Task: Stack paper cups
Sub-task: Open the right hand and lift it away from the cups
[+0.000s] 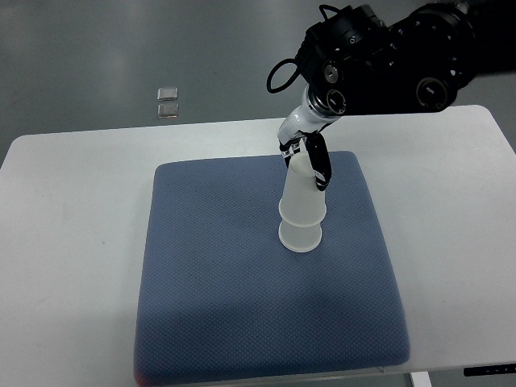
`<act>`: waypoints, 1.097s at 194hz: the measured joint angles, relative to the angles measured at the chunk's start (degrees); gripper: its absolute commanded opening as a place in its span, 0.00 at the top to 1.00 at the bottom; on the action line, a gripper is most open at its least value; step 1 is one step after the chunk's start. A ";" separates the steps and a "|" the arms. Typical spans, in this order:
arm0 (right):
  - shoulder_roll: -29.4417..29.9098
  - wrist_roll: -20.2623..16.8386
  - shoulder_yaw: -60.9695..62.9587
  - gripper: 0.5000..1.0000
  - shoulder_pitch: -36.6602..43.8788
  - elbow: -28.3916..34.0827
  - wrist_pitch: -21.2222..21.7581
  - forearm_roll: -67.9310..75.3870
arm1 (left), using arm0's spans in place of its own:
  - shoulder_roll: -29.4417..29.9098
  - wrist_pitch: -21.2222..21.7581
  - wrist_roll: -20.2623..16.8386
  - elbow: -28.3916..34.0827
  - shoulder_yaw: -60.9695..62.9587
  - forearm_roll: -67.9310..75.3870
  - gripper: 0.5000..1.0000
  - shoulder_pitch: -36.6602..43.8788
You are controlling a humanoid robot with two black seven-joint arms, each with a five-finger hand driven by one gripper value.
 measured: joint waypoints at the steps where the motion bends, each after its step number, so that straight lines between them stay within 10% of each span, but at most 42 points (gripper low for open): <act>1: 0.01 0.00 0.00 0.35 -0.02 0.00 0.00 0.00 | 0.00 0.00 0.00 0.00 0.00 0.00 0.00 0.00; 163: -6.87 0.55 5.83 0.29 -2.82 -5.75 -0.92 1.75 | 0.00 0.02 0.00 -0.05 0.16 0.00 0.00 0.00; 213: -14.85 1.95 19.59 0.28 -15.17 -15.96 -8.52 11.57 | 0.00 0.03 0.00 -0.09 0.16 0.00 0.00 0.00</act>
